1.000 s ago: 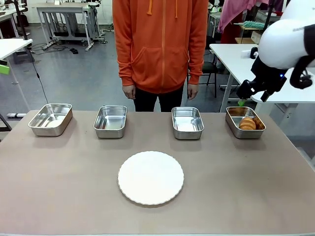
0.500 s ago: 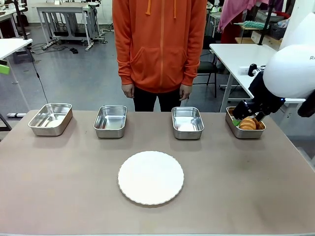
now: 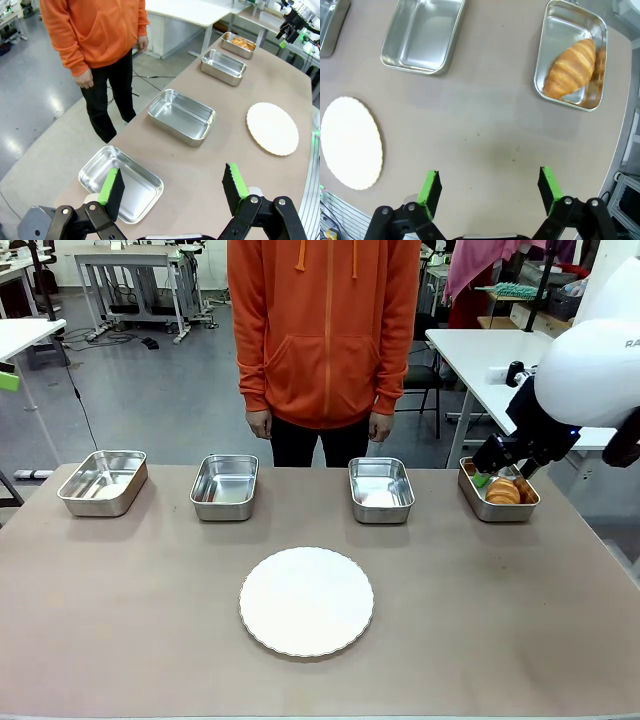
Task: Place the bread in the container.
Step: Place the Butter Roll into the Airtight Container indicated by the human.
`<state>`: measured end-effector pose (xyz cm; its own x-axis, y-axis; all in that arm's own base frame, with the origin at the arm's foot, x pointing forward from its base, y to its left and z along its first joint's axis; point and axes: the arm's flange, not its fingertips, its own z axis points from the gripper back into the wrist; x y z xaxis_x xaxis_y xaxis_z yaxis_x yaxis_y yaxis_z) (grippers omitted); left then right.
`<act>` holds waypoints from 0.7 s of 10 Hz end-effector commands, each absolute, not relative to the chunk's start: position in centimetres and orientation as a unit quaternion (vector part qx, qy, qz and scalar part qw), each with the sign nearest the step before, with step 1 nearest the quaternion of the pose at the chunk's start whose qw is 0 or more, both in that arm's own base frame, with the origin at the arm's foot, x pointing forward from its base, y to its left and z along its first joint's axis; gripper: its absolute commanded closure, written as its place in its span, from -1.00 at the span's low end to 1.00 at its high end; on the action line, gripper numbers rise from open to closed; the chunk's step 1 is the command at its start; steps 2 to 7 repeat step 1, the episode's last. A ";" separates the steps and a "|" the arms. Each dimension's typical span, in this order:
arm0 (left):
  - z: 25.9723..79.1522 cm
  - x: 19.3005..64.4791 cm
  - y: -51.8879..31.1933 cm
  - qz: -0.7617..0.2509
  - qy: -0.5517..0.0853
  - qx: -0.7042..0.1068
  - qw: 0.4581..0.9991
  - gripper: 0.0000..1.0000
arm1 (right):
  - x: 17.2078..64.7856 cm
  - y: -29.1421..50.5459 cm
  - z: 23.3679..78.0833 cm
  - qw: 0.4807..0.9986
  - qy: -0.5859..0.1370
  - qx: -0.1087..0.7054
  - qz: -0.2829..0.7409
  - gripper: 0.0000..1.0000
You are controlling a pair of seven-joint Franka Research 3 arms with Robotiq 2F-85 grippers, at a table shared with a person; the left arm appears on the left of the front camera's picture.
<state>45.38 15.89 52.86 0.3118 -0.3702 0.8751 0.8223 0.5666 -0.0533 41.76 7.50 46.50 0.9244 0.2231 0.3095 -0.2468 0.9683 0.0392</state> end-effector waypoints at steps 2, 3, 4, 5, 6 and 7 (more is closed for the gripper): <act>53.1 45.2 15.8 -0.389 -0.443 -0.258 0.765 -1.00 | 42.1 7.3 46.7 0.981 -0.151 0.037 0.116 -1.00; 53.1 45.2 15.8 -0.389 -0.443 -0.258 0.765 -1.00 | 42.1 7.3 46.7 0.981 -0.151 0.037 0.116 -1.00; 53.1 45.2 15.8 -0.389 -0.443 -0.258 0.765 -1.00 | 42.1 7.3 46.7 0.981 -0.151 0.037 0.116 -1.00; 53.1 45.2 15.8 -0.389 -0.443 -0.258 0.765 -1.00 | 42.1 7.3 46.7 0.981 -0.151 0.037 0.116 -1.00; 53.1 45.2 15.8 -0.389 -0.443 -0.258 0.765 -1.00 | 42.1 7.3 46.7 0.981 -0.151 0.037 0.116 -1.00; 53.1 45.2 15.8 -0.389 -0.443 -0.258 0.765 -1.00 | 42.1 7.3 46.7 0.981 -0.151 0.037 0.116 -1.00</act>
